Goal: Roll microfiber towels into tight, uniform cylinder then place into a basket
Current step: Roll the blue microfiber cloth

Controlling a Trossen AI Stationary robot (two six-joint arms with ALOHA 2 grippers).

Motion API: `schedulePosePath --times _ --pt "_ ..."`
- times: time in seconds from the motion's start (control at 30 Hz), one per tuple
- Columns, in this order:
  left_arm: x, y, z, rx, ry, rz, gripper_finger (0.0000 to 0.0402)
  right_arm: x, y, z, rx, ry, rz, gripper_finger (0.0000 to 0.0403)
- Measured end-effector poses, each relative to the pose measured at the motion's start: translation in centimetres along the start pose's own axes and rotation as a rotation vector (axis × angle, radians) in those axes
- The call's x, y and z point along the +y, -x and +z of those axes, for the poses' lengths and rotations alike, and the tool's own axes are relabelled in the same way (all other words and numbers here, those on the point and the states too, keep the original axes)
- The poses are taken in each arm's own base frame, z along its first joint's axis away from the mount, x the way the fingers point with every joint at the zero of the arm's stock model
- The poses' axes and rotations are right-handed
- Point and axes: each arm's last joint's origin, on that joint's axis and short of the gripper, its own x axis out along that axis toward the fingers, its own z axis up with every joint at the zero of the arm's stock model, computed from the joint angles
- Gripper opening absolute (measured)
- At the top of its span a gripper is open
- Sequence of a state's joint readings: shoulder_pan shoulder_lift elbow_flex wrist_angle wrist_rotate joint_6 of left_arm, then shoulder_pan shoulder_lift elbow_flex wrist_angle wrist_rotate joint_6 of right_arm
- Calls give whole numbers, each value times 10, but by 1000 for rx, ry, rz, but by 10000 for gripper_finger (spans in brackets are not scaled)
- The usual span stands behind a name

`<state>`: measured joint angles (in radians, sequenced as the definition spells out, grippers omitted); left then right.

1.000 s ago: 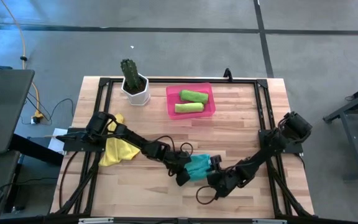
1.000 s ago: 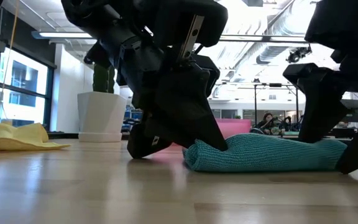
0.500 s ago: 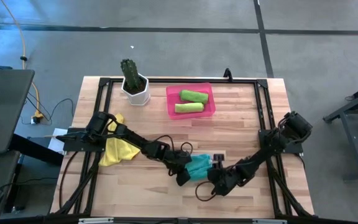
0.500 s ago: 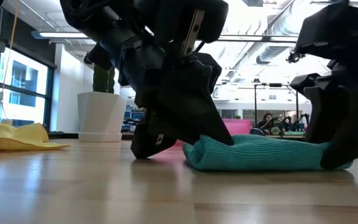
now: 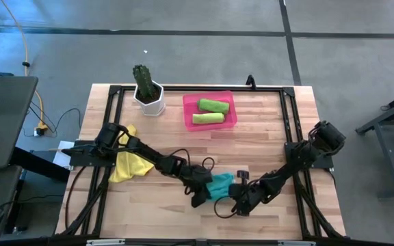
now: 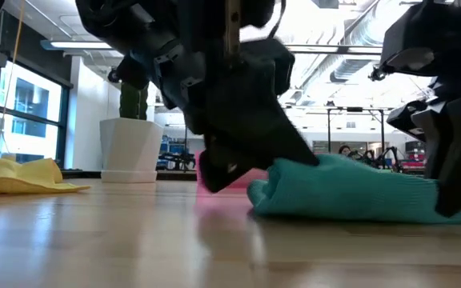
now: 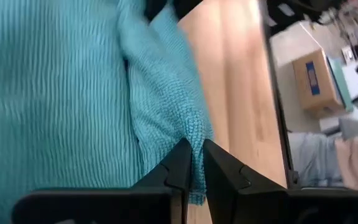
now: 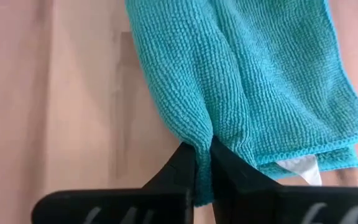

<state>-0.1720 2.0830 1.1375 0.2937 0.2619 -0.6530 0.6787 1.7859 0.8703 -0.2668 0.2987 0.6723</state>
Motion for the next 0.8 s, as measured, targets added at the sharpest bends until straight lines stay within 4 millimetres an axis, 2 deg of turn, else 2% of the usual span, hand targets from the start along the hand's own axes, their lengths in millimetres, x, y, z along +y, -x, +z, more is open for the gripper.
schedulePosePath --times 0.13,0.3,0.5,0.8 --pt "-5 3 4 -29 -155 -12 40 1 1 0 13 -20 22 3" --pt "-8 8 7 -34 -290 -6 77 2 2 0 20 -38 44 2" --pt "-1 10 1 37 -448 109 122 3 4 0 45 -122 84 1" --pt "-20 16 2 -29 -864 264 135 -1 3 3 98 -357 113 1"
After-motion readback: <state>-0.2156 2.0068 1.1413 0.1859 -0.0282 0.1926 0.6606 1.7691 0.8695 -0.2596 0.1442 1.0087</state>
